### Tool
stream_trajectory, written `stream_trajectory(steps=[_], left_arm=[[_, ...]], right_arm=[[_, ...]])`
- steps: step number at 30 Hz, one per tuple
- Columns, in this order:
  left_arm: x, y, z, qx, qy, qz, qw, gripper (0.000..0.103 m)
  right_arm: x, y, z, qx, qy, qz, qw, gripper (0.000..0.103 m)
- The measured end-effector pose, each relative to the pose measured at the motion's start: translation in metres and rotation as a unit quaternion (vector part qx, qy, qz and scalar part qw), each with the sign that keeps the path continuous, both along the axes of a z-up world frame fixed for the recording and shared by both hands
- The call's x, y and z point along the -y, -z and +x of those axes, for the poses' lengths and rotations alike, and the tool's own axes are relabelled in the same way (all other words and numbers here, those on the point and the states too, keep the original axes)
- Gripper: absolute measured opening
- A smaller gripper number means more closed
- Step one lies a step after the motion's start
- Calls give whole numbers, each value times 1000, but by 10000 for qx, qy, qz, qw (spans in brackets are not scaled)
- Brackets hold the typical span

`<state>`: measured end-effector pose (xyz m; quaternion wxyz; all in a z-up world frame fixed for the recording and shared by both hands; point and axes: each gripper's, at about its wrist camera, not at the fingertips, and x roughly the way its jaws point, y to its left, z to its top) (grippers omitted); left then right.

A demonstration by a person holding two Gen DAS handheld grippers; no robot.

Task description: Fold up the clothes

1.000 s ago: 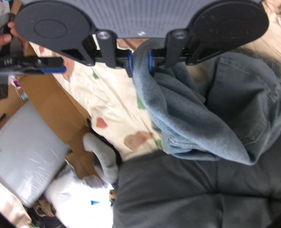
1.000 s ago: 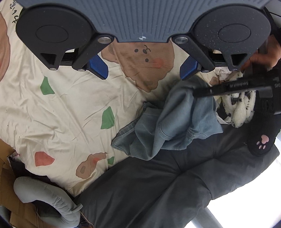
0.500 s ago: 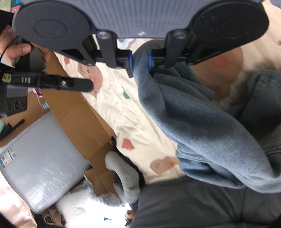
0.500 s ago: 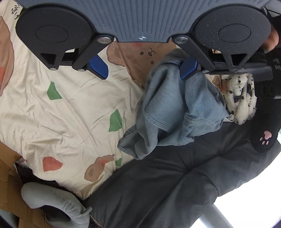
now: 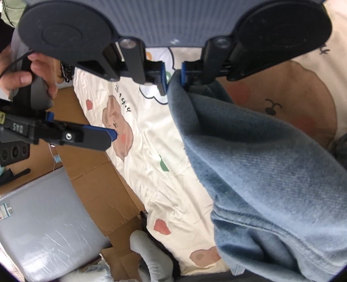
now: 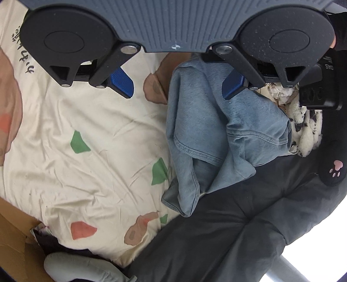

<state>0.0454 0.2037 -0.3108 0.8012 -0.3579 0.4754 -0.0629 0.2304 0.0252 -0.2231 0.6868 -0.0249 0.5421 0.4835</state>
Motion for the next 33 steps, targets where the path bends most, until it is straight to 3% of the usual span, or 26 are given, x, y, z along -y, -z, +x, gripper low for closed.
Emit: stream_trajectory(steps=[7, 14, 19, 21, 26, 33], left_arm=[[23, 21, 31, 167, -81, -403, 9990, 11], [51, 24, 74, 352, -174, -648, 9971, 11], [72, 36, 95, -170, 35, -671, 9976, 11], [77, 36, 95, -426, 221, -698, 9964, 25], [56, 18, 64, -290, 258, -959, 9946, 57], [18, -12, 57, -53, -180, -549, 9983, 58]], right_arm=[[2, -9, 6, 297, -116, -90, 9995, 91], [18, -25, 37, 484, 375, -70, 9981, 91], [27, -32, 55, 570, 625, -40, 9964, 91], [30, -34, 61, 587, 712, -27, 9957, 91], [34, -36, 63, 619, 699, 15, 9956, 91], [35, -35, 62, 573, 715, 22, 9958, 91]])
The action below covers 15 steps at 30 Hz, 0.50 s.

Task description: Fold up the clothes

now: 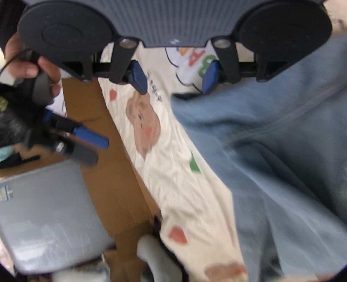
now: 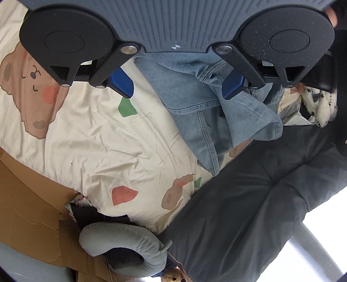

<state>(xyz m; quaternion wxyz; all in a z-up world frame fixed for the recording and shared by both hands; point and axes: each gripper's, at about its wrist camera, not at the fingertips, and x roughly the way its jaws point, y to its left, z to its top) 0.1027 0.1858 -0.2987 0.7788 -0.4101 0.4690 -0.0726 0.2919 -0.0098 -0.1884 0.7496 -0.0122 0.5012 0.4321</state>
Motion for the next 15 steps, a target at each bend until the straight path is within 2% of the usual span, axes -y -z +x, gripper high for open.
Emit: stream_trajectory(steps=[5, 7, 10, 15], left_arm=[[-43, -21, -17, 127, -454, 647, 9968, 62], [-63, -25, -24, 149, -779, 789, 9937, 62], [-95, -42, -41, 294, -1283, 1128, 9849, 63], [-145, -54, -52, 144, -1944, 1587, 9679, 63]], right_arm=[[-3, 0, -4, 45, -72, -11, 10000, 91], [-5, 0, -6, 56, -128, -27, 9999, 91], [-9, 2, -9, 60, -203, -49, 9998, 91], [-15, 4, -15, 74, -339, -53, 9994, 91]])
